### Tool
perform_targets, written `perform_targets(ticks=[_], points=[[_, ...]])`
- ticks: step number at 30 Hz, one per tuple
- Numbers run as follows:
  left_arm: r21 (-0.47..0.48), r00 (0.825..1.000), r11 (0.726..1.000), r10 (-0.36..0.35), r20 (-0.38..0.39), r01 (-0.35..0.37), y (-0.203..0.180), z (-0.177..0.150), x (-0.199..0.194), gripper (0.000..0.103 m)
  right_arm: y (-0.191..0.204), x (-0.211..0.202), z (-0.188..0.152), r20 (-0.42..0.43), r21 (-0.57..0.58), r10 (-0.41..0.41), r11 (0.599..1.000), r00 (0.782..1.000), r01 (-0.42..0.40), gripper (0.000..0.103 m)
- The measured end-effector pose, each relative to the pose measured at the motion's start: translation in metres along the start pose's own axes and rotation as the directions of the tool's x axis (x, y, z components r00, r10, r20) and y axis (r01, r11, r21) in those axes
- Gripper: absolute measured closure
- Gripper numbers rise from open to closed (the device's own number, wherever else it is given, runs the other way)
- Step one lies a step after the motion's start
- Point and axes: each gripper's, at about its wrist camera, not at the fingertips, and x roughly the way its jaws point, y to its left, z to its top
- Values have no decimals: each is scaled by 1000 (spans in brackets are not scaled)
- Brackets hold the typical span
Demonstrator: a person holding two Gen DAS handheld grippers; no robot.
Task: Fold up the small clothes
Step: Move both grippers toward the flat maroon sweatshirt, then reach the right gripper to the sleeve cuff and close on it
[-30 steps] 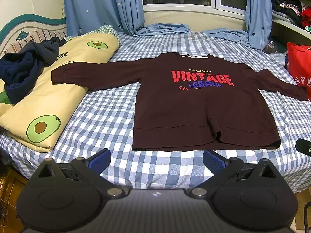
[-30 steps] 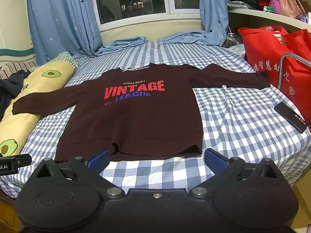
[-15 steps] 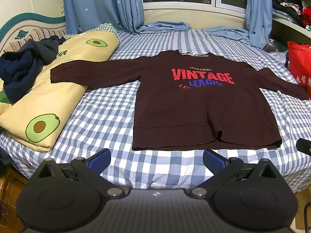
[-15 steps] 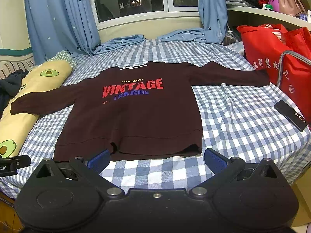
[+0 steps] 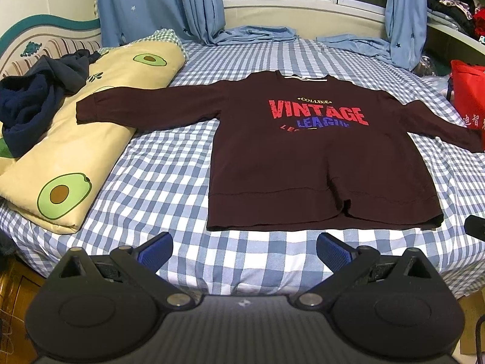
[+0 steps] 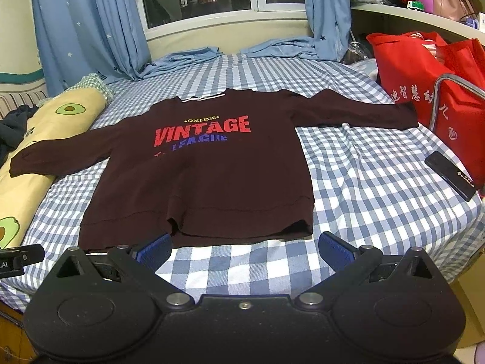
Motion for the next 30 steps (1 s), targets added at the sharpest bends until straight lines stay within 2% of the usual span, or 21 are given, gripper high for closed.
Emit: perform_targets(ticks=[9,16,23,30], points=[[11,1000,1000,0,-27,1,4,3,10,1,7,5,6,-28,-3,-29,1000,999,29,0],[53,996,999,12,-92,-7,0,16,30,1,13,20,19,-122,-33,-108,994,987,105,0],[86,994,996,2,-113,7,-21,53,53,1,0,38,55,-145,-39,-151,988,978,147,0],[110,992,994,11,-128,3,-74,108,98,1,-45,86,108,-125,1,-148,989,981,149,0]])
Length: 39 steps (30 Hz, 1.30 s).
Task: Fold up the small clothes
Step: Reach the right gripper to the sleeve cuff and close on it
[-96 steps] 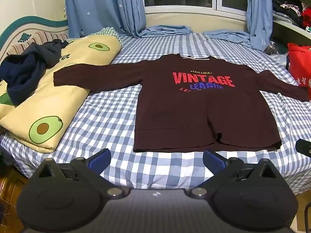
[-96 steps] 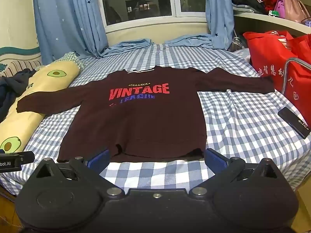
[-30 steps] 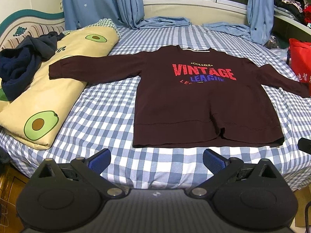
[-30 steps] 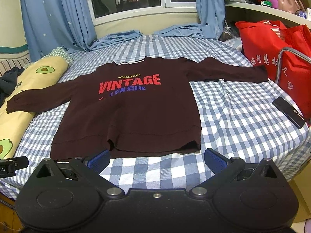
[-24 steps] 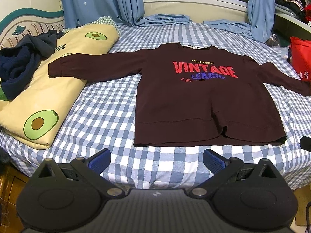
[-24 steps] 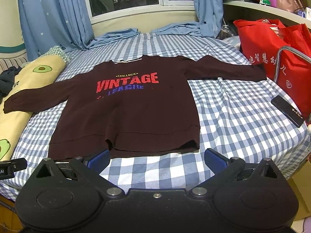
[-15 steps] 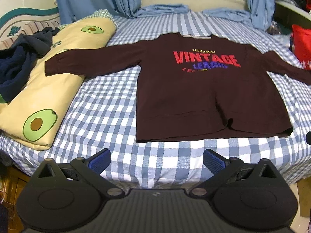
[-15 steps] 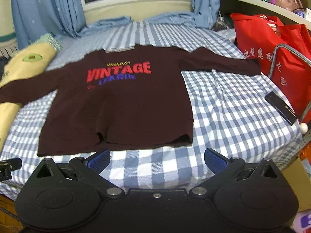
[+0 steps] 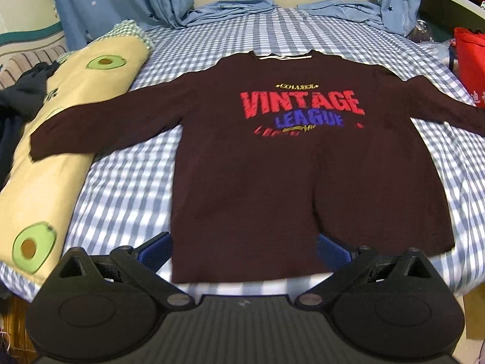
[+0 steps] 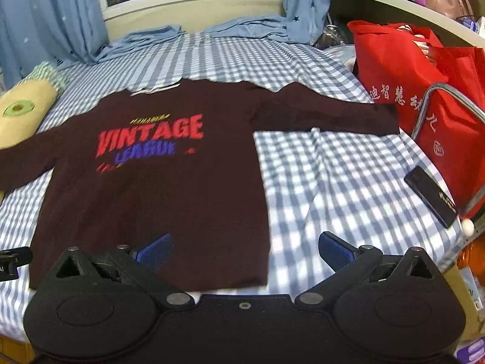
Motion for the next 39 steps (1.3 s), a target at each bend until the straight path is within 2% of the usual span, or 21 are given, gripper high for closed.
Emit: perform_targets(ticks=[4,6,11,16,19,24,32,34,35,37,39], points=[[-5,1000,1000,20,-24,-20,-41,48,29,1,-40,47,39,-1,60,3,998,1000,-3,0],[-17,1000,1000,6,-28,-6,-64,73,42,1,-64,73,61,-13,92,0,996,1000,2,0],[-40,997,999,-19,-74,16,-133,133,75,1,-119,132,114,-89,146,-39,988,995,52,0],[0,991,1000,-16,-135,16,-198,173,112,1,-174,185,149,-137,196,-83,975,987,109,0],[18,981,999,-27,-191,31,-230,190,132,1,-204,215,164,-188,222,-119,962,975,160,0],[73,980,996,-32,-198,48,-270,213,149,1,-236,252,184,-235,221,-173,949,956,226,0],[73,966,997,-10,-258,30,-296,232,181,1,-255,291,200,-265,242,-170,941,949,237,0],[82,956,997,15,-294,10,-301,234,191,1,-259,297,202,-245,265,-169,935,955,234,0],[88,948,996,32,-317,-4,-304,235,196,1,-263,297,202,-209,299,-167,927,963,226,0],[89,935,996,48,-353,-18,-309,237,205,1,-273,297,198,-123,390,-171,897,978,206,0],[69,929,998,36,-368,-12,-311,240,207,1,-282,300,193,-91,458,-189,864,978,209,0]])
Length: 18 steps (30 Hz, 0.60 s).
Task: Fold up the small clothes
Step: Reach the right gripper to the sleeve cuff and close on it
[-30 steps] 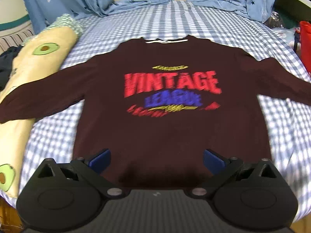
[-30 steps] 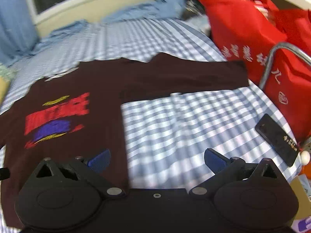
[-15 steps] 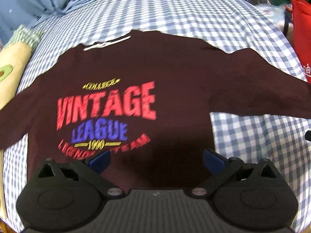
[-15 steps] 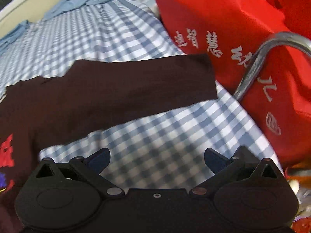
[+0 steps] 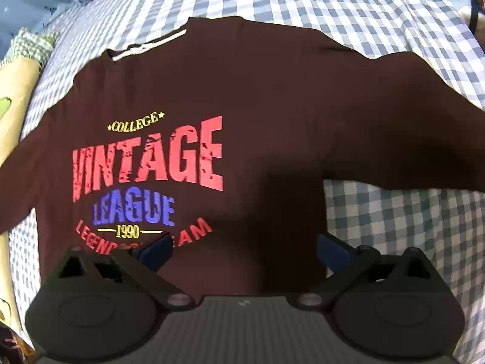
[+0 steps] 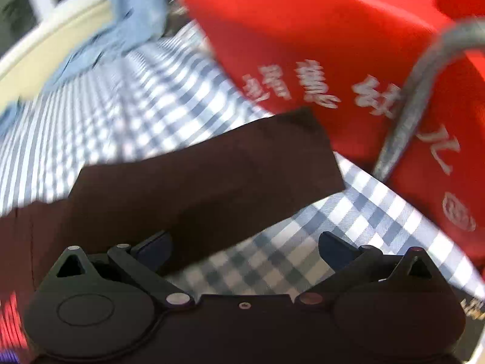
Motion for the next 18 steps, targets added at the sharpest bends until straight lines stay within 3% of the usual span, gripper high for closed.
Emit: perform_targets(ticks=[6,12,15,18], points=[[-9,1000,1000,8,4,-7,-5,9,-7,1,-22,9,-4,89,99,-44,995,995,35,0],[-14,1000,1000,7,11,-6,-7,13,-11,1,-34,27,1,80,140,-36,990,996,25,1],[-7,1000,1000,21,14,-21,-6,13,-11,1,-35,33,1,96,164,-12,986,995,-4,5],[-7,1000,1000,23,13,-23,-3,11,-10,1,-33,39,-1,109,185,-41,982,993,21,13]])
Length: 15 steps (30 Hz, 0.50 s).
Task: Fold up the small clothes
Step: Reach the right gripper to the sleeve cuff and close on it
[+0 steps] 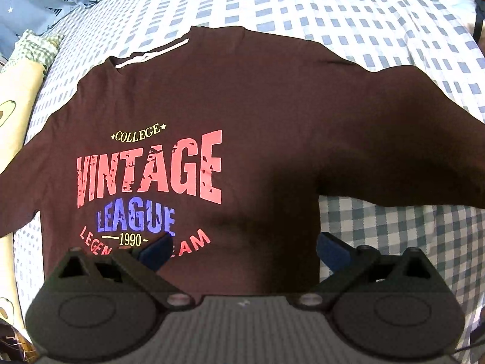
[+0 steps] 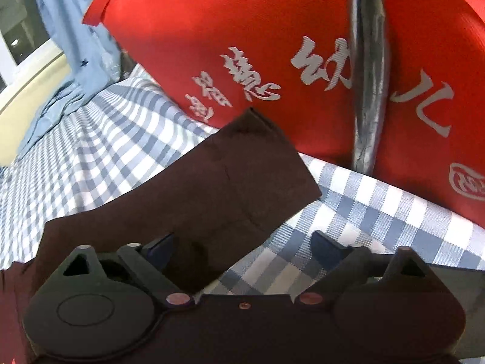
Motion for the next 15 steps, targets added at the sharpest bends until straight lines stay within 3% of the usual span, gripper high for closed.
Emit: perform_targets(ticks=[6,8,15], points=[[-5,1000,1000,13,-8,-13,14,-8,3,1,-4,7,1,66,98,-60,994,996,53,27],[-6,1000,1000,19,-12,-20,21,-11,4,1,-6,10,3,76,125,-73,990,994,64,43],[-21,999,999,42,-24,-42,51,-25,5,1,-20,14,13,123,262,-73,964,990,39,48]])
